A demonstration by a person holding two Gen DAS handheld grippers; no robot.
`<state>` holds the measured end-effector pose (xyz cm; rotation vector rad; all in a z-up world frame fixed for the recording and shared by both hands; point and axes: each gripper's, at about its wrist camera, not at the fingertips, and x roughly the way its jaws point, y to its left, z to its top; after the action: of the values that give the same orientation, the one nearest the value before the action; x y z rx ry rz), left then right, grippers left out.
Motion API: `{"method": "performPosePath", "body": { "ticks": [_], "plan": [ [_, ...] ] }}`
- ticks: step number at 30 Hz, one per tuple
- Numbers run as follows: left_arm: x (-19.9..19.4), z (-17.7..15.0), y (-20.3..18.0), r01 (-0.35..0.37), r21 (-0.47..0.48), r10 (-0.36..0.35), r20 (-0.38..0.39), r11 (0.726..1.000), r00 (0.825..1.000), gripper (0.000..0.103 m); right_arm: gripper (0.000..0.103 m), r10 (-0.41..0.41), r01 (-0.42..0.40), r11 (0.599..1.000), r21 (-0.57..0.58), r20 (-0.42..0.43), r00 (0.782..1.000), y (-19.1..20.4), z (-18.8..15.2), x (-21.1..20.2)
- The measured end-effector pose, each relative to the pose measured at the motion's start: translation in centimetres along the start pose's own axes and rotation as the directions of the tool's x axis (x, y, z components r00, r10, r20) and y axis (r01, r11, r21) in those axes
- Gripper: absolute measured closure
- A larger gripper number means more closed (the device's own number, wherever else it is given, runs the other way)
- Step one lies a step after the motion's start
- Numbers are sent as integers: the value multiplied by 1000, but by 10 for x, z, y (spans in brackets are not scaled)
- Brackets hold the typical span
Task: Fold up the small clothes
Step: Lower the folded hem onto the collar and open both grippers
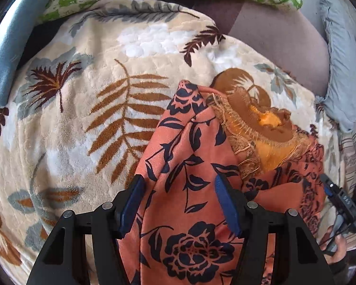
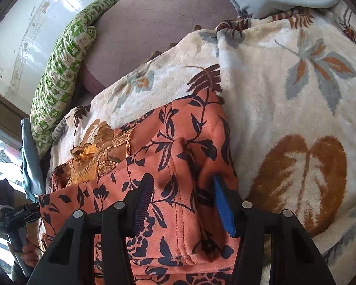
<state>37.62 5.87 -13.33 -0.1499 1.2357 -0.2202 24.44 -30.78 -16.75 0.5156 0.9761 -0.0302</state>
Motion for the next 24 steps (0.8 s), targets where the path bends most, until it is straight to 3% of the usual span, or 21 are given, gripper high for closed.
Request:
{"method": "performPosePath", "body": {
  "ticks": [2,3,5,7,8,11,12,15,17,19,22,24],
  "plan": [
    [14,2,-6,-93,43,93,1,995,996,89,82,-56,55,994,-94,-4,998,13,1,-1],
    [15,-1,-3,-106,30,105,9,994,994,91,92,-49,48,992,-113,-4,999,16,3,-6],
    [0,-6,11,-64,-44,66,62,997,996,93,93,34,-28,996,-88,75,997,17,10,-31],
    [-15,-11,26,-113,-94,126,141,989,982,93,93,81,-73,996,-59,145,986,10,15,-49],
    [-17,-12,37,-145,-124,164,154,982,974,95,93,63,-57,997,-45,142,988,6,16,-47],
    [-3,-13,72,-222,-217,245,86,951,966,100,93,-21,21,1000,1,53,998,-9,12,-17],
    [0,-15,82,-229,-236,250,66,945,966,100,93,-45,45,999,19,23,999,-15,8,-9],
    [-2,-20,99,-134,-283,160,70,950,985,100,87,-36,36,998,56,0,999,-23,-1,-3],
    [-13,-19,97,-21,-280,52,105,960,993,100,83,-37,33,997,76,40,999,-23,1,-16],
    [-24,-14,84,42,-229,-11,134,973,991,95,76,-51,41,996,77,126,991,-18,4,-37],
    [-32,-4,53,85,-121,-70,122,989,990,75,62,47,-59,997,57,200,979,-3,9,-54],
    [-27,3,35,80,-79,-70,127,994,989,59,58,157,-160,987,7,145,977,19,15,-47]
  ]
}}
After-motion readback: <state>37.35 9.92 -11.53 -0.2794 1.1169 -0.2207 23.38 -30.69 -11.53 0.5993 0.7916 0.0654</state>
